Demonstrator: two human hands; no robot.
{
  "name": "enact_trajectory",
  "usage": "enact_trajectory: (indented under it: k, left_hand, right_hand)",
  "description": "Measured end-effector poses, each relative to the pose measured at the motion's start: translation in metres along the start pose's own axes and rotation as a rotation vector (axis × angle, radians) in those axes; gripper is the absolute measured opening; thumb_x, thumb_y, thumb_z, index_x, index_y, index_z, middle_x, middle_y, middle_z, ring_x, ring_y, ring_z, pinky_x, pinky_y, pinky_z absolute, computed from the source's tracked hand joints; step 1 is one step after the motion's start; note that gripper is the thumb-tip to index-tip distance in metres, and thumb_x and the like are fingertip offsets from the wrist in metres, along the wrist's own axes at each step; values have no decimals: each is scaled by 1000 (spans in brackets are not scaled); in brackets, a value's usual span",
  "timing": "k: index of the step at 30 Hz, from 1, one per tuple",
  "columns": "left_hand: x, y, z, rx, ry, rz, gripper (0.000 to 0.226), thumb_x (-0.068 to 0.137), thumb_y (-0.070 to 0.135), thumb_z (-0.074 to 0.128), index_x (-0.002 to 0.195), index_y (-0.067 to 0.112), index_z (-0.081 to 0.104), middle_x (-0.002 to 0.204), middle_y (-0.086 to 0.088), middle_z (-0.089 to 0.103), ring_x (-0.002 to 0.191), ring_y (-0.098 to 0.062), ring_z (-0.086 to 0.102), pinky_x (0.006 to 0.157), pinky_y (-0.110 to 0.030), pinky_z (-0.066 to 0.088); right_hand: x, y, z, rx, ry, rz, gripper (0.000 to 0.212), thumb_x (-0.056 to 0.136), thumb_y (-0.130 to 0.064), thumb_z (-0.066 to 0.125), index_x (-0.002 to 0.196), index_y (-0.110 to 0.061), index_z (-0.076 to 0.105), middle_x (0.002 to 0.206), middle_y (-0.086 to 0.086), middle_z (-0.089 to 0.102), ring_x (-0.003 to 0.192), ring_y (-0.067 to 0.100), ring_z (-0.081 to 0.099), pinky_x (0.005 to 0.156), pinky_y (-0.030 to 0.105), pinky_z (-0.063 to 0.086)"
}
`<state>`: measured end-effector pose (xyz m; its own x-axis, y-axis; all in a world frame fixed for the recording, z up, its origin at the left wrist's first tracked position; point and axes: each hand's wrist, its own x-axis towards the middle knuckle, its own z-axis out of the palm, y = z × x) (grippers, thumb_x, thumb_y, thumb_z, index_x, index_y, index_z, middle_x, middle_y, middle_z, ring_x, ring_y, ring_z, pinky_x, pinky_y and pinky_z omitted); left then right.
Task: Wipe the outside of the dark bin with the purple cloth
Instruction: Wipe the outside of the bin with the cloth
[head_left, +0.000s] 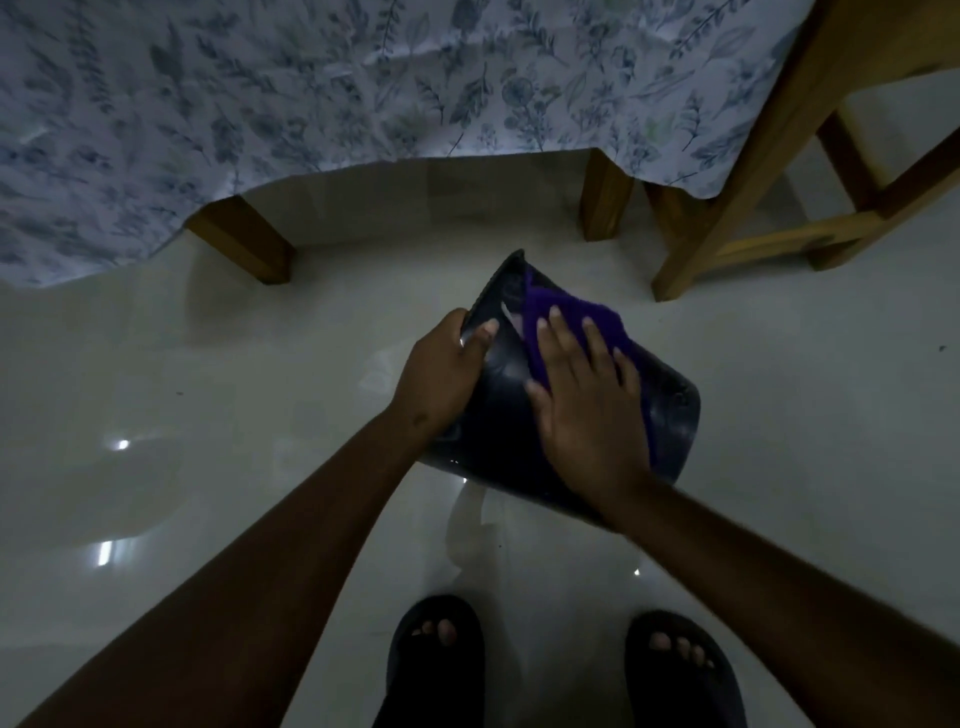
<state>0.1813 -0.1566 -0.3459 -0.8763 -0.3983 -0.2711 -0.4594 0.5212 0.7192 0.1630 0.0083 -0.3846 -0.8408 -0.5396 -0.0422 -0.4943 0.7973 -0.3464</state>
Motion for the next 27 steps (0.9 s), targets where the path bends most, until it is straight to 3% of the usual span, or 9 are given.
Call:
enact_trajectory:
  k: [4,10,12,16,19,21,23,27]
  left_hand:
    - [-5,-3,-1,-6,17,-32,33,99,41,41,104,11,56,83,7,57,72,-5,54,59,-15,38]
    - [7,4,0,-2,-1,-54,33,100,39,41,110,11,56,98,-4,62,88,-20,59,73,-28,42]
    - [7,7,-1,4,-8,-50,33,100,39,40,111,11,55,98,-3,61,87,-19,58,71,-28,43]
    - [14,12,0,38,-16,-44,33,100,41,39,105,12,55,93,0,59,83,-18,56,62,-26,38]
    - [23,17,-1,108,-44,-79,31,99,42,41,98,14,55,89,-1,57,79,-20,54,62,-28,36]
    - [30,18,1,149,-61,-101,33,99,39,42,99,10,58,92,-6,60,81,-23,55,68,-29,37]
    - [38,21,3,130,-73,-147,37,98,38,44,102,5,61,100,-13,65,90,-29,60,73,-32,44]
    - [36,24,-4,27,-130,-124,37,96,37,47,108,5,62,105,-16,68,96,-31,64,88,-45,52]
  right_hand:
    - [42,21,-13,176,-10,119,56,101,-41,31,149,-14,29,153,7,38,140,26,35,113,46,30]
    - [-34,-2,3,-30,-23,31,65,96,-48,24,154,-20,13,163,1,11,149,27,8,115,50,12]
    - [-8,-2,1,-30,-6,-1,62,98,-47,22,153,-20,15,162,1,14,148,26,12,116,50,15]
    - [48,26,-11,118,7,189,58,100,-43,26,149,-13,29,152,9,39,139,26,36,113,46,31]
    - [6,25,-11,117,-15,183,60,98,-43,25,152,-16,23,157,6,30,144,26,26,114,48,27]
    - [-33,4,-8,73,-61,130,62,96,-47,23,153,-20,17,161,0,19,147,25,17,113,51,24]
    - [-45,-10,-5,10,-49,61,63,96,-50,23,152,-22,20,161,-1,20,144,29,21,105,55,31]
    - [11,1,-12,32,-11,68,57,99,-49,24,150,-24,25,159,4,24,139,29,29,105,53,30]
